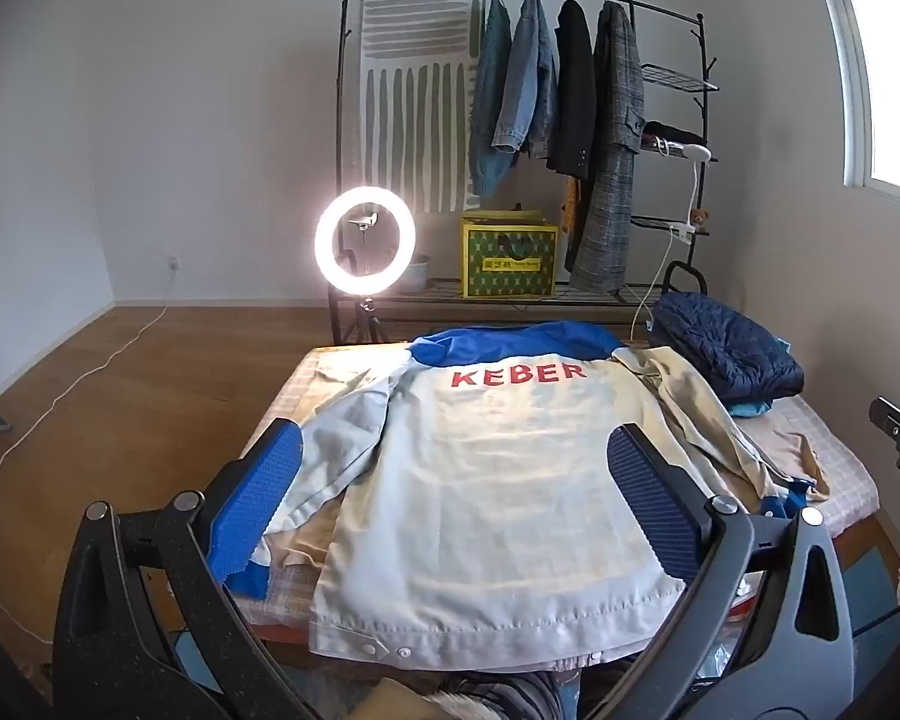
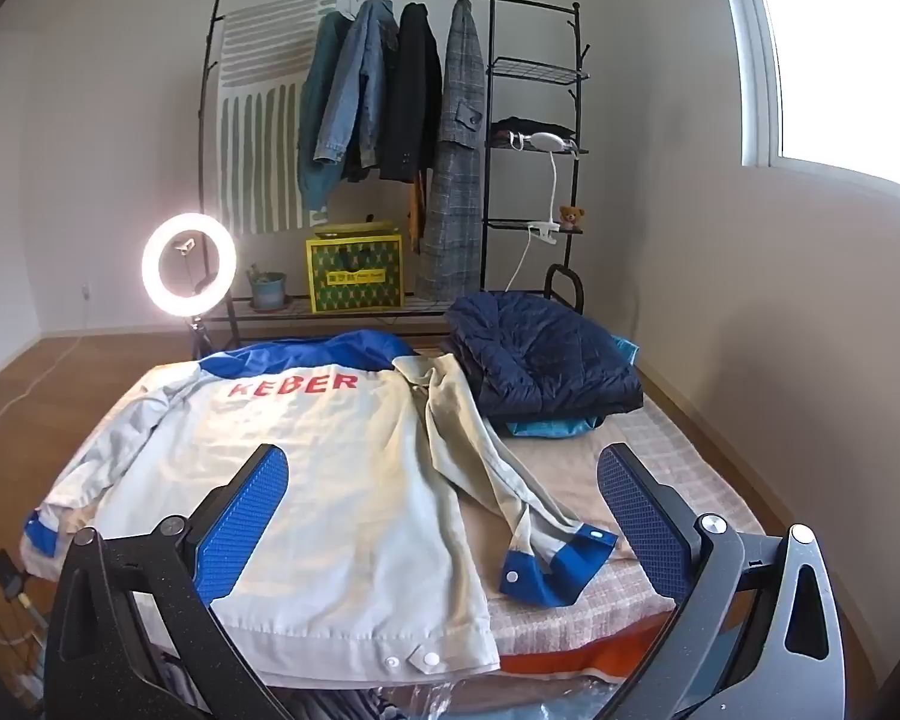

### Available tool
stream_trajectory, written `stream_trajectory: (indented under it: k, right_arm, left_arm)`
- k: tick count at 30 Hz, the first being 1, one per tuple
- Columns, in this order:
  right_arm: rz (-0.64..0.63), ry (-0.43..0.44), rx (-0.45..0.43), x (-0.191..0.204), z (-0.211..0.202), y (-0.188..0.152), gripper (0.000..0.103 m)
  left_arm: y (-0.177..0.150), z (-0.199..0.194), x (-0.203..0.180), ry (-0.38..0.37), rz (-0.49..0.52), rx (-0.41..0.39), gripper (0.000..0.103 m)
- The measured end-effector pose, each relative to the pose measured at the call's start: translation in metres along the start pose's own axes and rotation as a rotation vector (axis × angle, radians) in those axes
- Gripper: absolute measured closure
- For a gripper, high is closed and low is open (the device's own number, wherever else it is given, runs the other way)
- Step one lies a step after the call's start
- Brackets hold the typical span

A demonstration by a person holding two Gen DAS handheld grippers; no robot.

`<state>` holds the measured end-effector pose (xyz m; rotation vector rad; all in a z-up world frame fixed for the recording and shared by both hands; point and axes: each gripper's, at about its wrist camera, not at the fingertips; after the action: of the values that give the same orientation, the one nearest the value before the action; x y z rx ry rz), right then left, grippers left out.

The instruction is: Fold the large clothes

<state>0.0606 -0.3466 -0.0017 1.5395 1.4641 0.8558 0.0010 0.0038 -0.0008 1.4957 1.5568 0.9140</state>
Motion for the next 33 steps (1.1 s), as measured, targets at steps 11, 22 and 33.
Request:
stream_trajectory:
  k: [11, 22, 33]
  right_arm:
    - [0.02, 0.005, 0.003, -0.003, 0.001, 0.0, 0.0]
    - [0.019, 0.004, 0.005, -0.002, 0.001, 0.003, 0.0]
    - [0.004, 0.002, -0.005, 0.004, 0.003, 0.006, 0.0]
  left_arm:
    - [-0.002, -0.005, 0.0, 0.054, 0.03, -0.038, 0.0]
    - [0.011, -0.007, -0.002, 0.056, 0.039, -0.038, 0.0]
    - [0.018, -0.012, -0.004, 0.057, 0.04, -0.045, 0.0]
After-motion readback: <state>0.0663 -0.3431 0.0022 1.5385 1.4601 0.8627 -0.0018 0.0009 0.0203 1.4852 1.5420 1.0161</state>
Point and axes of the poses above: each gripper's, at about its wrist camera, not at the fingertips, and z roughly the way its jaws point, x to its left, y to its top, and after that the axes turned 1 degree about z, right-handed
